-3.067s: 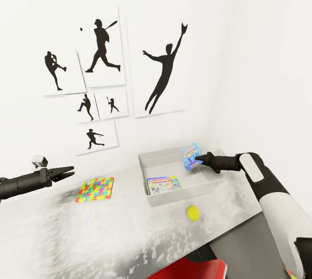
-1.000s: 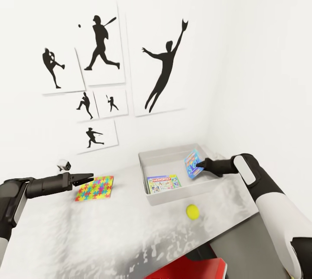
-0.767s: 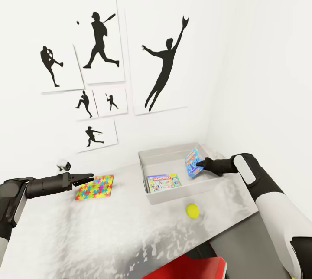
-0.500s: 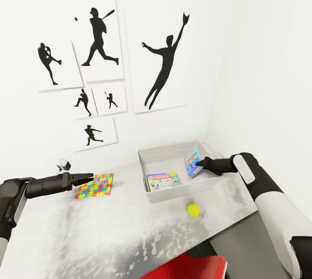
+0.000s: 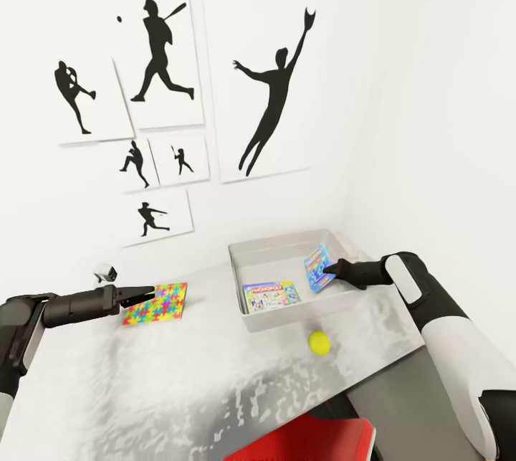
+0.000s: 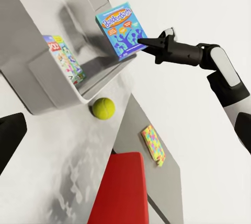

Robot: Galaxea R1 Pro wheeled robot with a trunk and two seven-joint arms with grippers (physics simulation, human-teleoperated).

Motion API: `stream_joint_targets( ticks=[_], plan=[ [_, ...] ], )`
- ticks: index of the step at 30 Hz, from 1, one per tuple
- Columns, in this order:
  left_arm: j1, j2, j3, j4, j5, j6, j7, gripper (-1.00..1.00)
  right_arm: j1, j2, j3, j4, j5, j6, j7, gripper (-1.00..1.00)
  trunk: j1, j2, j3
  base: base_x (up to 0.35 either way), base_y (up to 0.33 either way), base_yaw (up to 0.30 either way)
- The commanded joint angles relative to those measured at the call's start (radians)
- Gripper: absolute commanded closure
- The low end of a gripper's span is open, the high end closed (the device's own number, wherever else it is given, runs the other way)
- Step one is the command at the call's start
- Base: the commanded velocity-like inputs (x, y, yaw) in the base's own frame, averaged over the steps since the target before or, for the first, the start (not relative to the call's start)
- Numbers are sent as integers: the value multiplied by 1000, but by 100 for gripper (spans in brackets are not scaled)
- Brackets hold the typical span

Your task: Put all the toys in the child's room - the three board games (two on the bed and one on the table), the two jigsaw puzzles on the table, and the tennis ball on the table - inside the toy box on the table in the child's room.

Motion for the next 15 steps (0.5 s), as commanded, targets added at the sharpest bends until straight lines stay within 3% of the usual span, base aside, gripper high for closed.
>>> stream_joint_targets(
  ticks=[1,15],
  plan=[
    [-1,0,0,0,-1,11,-4,-100,-2,-2,2,0,9,2,11,100,0,-2,-3,0,0,0],
    [-1,0,0,0,0,10,-4,-100,-22,-3,2,0,10,2,12,100,0,-2,-26,0,0,0]
  ],
)
